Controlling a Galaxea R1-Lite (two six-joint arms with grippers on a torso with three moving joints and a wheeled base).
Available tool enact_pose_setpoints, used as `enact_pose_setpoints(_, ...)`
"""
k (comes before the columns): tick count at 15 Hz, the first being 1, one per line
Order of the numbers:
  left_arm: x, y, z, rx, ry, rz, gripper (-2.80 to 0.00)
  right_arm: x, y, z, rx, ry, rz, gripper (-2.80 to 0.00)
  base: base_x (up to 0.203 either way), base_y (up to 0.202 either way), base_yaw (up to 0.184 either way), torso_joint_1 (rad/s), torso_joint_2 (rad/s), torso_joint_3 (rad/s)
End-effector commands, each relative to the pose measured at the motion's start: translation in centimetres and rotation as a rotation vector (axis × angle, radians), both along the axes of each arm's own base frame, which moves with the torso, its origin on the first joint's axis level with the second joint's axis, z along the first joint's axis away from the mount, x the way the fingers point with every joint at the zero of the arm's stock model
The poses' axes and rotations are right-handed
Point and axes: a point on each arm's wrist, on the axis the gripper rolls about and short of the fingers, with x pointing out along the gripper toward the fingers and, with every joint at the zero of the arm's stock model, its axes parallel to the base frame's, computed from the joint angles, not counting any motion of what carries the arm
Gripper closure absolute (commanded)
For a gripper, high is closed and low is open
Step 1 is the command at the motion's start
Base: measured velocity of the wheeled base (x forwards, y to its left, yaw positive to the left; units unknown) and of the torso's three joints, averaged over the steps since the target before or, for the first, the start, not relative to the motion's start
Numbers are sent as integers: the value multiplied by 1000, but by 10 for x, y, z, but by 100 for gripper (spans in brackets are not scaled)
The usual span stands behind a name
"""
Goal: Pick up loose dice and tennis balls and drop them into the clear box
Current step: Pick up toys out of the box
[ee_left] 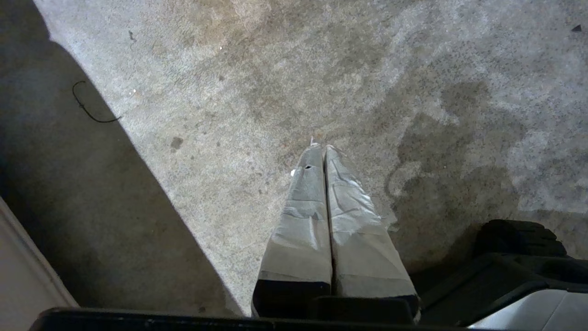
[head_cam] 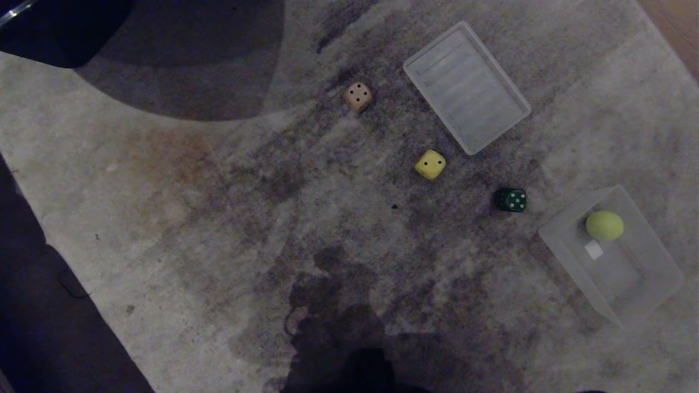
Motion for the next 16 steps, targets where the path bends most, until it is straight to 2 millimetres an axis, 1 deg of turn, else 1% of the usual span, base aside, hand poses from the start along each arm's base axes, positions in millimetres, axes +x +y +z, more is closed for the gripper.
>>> enact_pose_setpoints(1, 0, 0, 0, -1, 3, 1, 0, 11, 1, 24, 17, 72, 35, 0, 0, 0, 0, 0, 0, 0)
enact_pose_setpoints(2, 0, 0, 0, -1, 2, 1, 0, 23, 1, 37, 33, 122, 43, 0, 0, 0, 0, 0, 0, 0)
enact_pose_setpoints(3, 0, 0, 0, -1, 3, 1, 0, 38, 2, 49, 48, 173, 46, 0, 0, 0, 0, 0, 0, 0)
enact_pose_setpoints(4, 0, 0, 0, -1, 2, 1, 0, 58, 2, 58, 68, 222, 43, 0, 0, 0, 0, 0, 0, 0)
enact_pose_setpoints(6, 0, 0, 0, -1, 2, 1, 0, 111, 3, 71, 105, 318, 27, 0, 0, 0, 0, 0, 0, 0)
enact_pose_setpoints(8, 0, 0, 0, -1, 2, 1, 0, 168, 3, 72, 129, 369, 7, 0, 0, 0, 0, 0, 0, 0)
enact_pose_setpoints(10, 0, 0, 0, -1, 3, 1, 0, 226, 3, 64, 158, 369, -12, 0, 0, 0, 0, 0, 0, 0)
enact_pose_setpoints(12, 0, 0, 0, -1, 2, 1, 0, 279, 3, 55, 195, 314, -29, 0, 0, 0, 0, 0, 0, 0)
enact_pose_setpoints(13, 0, 0, 0, -1, 2, 1, 0, 302, 3, 56, 222, 263, -35, 0, 0, 0, 0, 0, 0, 0)
enact_pose_setpoints(14, 0, 0, 0, -1, 2, 1, 0, 320, 3, 60, 250, 209, -39, 0, 0, 0, 0, 0, 0, 0)
enact_pose_setpoints(15, 0, 0, 0, -1, 3, 1, 0, 333, 4, 63, 269, 169, -36, -280, 0, 0, 0, 0, 0, 0)
enact_pose_setpoints(16, 0, 0, 0, -1, 3, 1, 0, 340, 5, 68, 277, 138, -31, -280, 0, 0, 0, 0, 0, 0)
